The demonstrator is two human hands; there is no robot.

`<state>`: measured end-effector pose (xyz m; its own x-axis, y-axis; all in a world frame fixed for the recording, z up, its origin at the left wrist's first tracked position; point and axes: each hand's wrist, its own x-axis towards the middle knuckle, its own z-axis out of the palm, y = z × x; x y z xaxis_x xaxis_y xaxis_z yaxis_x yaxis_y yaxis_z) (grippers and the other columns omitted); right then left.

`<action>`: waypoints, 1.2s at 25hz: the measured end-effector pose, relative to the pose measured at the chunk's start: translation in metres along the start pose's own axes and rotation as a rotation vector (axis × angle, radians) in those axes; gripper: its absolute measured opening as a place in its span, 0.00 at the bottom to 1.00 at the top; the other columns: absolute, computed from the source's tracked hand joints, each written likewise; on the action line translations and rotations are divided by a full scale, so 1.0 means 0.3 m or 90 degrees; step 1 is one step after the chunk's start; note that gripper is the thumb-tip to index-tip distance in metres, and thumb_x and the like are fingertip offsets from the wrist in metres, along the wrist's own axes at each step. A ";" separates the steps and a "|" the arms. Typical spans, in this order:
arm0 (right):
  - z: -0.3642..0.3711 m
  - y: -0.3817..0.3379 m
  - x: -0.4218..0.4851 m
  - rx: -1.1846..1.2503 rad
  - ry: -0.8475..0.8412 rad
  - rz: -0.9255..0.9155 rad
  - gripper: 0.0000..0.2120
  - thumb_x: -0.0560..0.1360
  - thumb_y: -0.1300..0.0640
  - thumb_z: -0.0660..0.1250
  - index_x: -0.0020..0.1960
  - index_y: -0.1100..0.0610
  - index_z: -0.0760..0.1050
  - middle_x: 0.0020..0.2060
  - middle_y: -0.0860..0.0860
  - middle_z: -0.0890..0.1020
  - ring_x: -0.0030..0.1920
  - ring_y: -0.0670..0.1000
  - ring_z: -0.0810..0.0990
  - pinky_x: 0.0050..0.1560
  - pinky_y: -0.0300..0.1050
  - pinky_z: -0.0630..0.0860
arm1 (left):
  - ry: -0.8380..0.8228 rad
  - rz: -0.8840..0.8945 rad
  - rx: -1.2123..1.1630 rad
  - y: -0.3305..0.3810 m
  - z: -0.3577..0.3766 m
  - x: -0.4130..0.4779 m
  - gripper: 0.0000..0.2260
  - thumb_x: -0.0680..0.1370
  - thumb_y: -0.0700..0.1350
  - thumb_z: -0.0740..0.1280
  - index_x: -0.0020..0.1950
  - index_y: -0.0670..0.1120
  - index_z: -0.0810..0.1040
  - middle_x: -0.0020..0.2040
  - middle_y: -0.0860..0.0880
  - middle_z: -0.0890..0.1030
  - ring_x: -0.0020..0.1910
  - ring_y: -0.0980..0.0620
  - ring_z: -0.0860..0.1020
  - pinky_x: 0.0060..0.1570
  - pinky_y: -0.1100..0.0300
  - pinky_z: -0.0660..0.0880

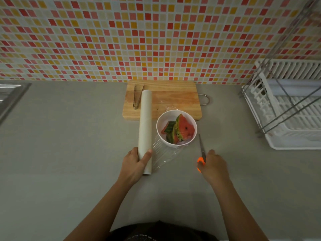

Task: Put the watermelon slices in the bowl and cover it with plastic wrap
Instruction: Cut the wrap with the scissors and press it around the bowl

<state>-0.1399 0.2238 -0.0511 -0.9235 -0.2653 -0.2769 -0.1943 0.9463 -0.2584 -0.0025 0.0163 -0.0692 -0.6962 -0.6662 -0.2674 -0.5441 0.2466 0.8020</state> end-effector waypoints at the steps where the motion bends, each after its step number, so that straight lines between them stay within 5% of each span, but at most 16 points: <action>1: -0.001 0.000 -0.001 0.004 0.004 0.001 0.13 0.74 0.55 0.64 0.51 0.64 0.68 0.49 0.63 0.80 0.51 0.62 0.78 0.45 0.50 0.70 | 0.001 -0.001 0.006 0.000 -0.001 -0.001 0.16 0.76 0.59 0.63 0.45 0.46 0.74 0.42 0.48 0.77 0.45 0.46 0.76 0.39 0.57 0.68; 10: -0.036 0.001 -0.015 -0.002 0.035 -0.003 0.12 0.76 0.56 0.60 0.52 0.65 0.71 0.48 0.64 0.81 0.52 0.64 0.77 0.47 0.52 0.69 | -0.002 -0.003 -0.016 0.014 0.001 -0.011 0.20 0.75 0.61 0.63 0.49 0.43 0.76 0.45 0.45 0.78 0.47 0.43 0.77 0.46 0.41 0.78; 14: -0.104 -0.004 0.004 0.212 0.130 -0.054 0.12 0.77 0.56 0.60 0.56 0.60 0.75 0.45 0.59 0.82 0.47 0.61 0.79 0.44 0.49 0.71 | -0.001 -0.006 -0.025 0.012 -0.003 -0.013 0.20 0.75 0.61 0.63 0.50 0.44 0.76 0.45 0.45 0.78 0.47 0.43 0.78 0.46 0.40 0.77; 17: -0.135 -0.037 0.009 0.464 0.033 -0.091 0.13 0.76 0.56 0.62 0.60 0.50 0.74 0.41 0.47 0.81 0.41 0.50 0.80 0.41 0.43 0.73 | -0.014 -0.015 -0.047 0.006 -0.002 -0.012 0.21 0.75 0.62 0.63 0.51 0.44 0.76 0.46 0.45 0.78 0.46 0.43 0.79 0.44 0.39 0.78; 20: -0.118 -0.092 -0.020 0.675 -0.077 -0.135 0.10 0.75 0.56 0.66 0.53 0.43 0.75 0.37 0.45 0.82 0.39 0.44 0.80 0.47 0.43 0.76 | -0.021 -0.022 -0.051 0.014 -0.008 -0.005 0.20 0.77 0.61 0.61 0.52 0.45 0.75 0.46 0.46 0.78 0.45 0.46 0.79 0.41 0.46 0.79; 25: -0.072 -0.149 -0.116 0.723 -0.138 -0.202 0.09 0.73 0.57 0.68 0.50 0.45 0.75 0.33 0.43 0.82 0.36 0.40 0.79 0.41 0.31 0.74 | -0.013 0.005 -0.018 0.032 -0.018 0.000 0.19 0.78 0.61 0.58 0.52 0.45 0.74 0.47 0.46 0.78 0.46 0.47 0.77 0.40 0.55 0.72; 30: -0.005 -0.169 -0.227 0.752 -0.136 -0.157 0.13 0.72 0.60 0.69 0.52 0.48 0.71 0.38 0.51 0.80 0.35 0.43 0.80 0.43 0.38 0.77 | -0.013 -0.002 -0.033 0.043 -0.023 -0.005 0.22 0.78 0.61 0.57 0.54 0.43 0.75 0.51 0.44 0.79 0.49 0.44 0.77 0.50 0.48 0.76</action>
<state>-0.0677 0.1943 -0.0178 -0.8103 -0.5435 -0.2190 0.1654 0.1464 -0.9753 -0.0052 0.0158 -0.0549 -0.7042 -0.6525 -0.2798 -0.5212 0.2074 0.8279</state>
